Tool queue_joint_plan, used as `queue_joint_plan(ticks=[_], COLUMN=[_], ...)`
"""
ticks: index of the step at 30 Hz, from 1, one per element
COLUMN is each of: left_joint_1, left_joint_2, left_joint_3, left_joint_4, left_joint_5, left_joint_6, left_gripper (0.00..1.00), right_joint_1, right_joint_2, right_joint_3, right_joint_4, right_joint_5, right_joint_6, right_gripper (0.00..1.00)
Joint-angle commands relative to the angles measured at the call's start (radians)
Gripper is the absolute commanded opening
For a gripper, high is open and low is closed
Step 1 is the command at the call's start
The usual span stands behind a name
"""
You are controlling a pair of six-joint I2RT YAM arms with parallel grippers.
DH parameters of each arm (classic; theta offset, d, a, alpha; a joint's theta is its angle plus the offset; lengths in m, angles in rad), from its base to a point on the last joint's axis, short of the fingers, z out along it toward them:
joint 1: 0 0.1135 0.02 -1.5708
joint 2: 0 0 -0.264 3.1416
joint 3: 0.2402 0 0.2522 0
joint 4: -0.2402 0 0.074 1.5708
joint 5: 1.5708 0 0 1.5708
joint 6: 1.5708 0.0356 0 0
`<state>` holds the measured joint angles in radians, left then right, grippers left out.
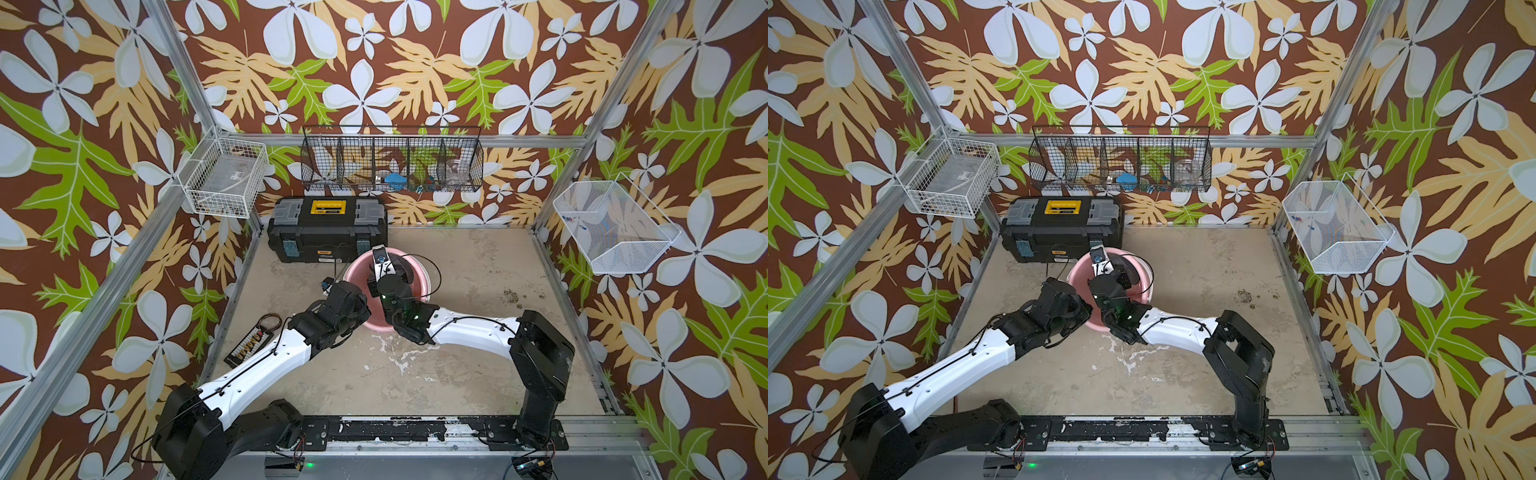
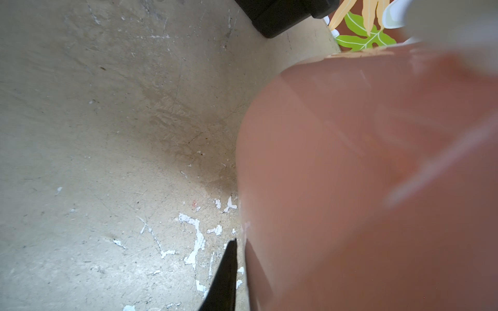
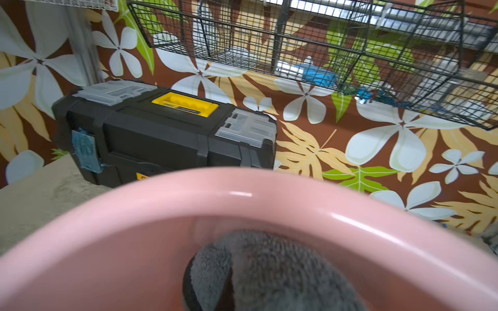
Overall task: Wipe the inside of the bucket with a cloth
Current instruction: Wipe the dirt from the inside of the bucket.
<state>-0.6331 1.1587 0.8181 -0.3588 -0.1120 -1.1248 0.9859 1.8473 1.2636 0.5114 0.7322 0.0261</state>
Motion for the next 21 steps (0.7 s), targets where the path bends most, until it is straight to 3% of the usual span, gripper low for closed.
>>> queue_joint_plan(ticks=[1, 6, 11, 17, 19, 21], left_joint_1=[-0.002, -0.001, -0.002, -0.002, -0.003, -0.002], left_joint_2=[0.001, 0.010, -0.012, -0.037, -0.038, -0.021], left_joint_3=[0.006, 0.005, -0.008, -0.022, -0.024, -0.014], left_joint_4=[-0.090, -0.108, -0.103, -0.101, -0.088, -0.083], left_joint_5=[0.011, 0.009, 0.011, -0.007, -0.008, -0.005], left_joint_6=[0.045, 0.046, 0.036, 0.019, 0.017, 0.025], left_gripper=[0.00, 0.00, 0.00, 0.00, 0.00, 0.00], right_joint_1=[0.000, 0.000, 0.000, -0.002, -0.001, -0.001], right_joint_2=[-0.011, -0.034, -0.035, -0.032, -0.030, -0.036], right_joint_3=[0.016, 0.006, 0.003, 0.010, 0.019, 0.014], right_joint_4=[0.064, 0.086, 0.122, 0.101, 0.067, 0.050], right_joint_5=[-0.039, -0.093, 0.073, 0.162, 0.134, 0.027], right_joint_6=[0.016, 0.017, -0.042, -0.075, -0.045, -0.016], right_gripper=[0.00, 0.00, 0.00, 0.00, 0.00, 0.00])
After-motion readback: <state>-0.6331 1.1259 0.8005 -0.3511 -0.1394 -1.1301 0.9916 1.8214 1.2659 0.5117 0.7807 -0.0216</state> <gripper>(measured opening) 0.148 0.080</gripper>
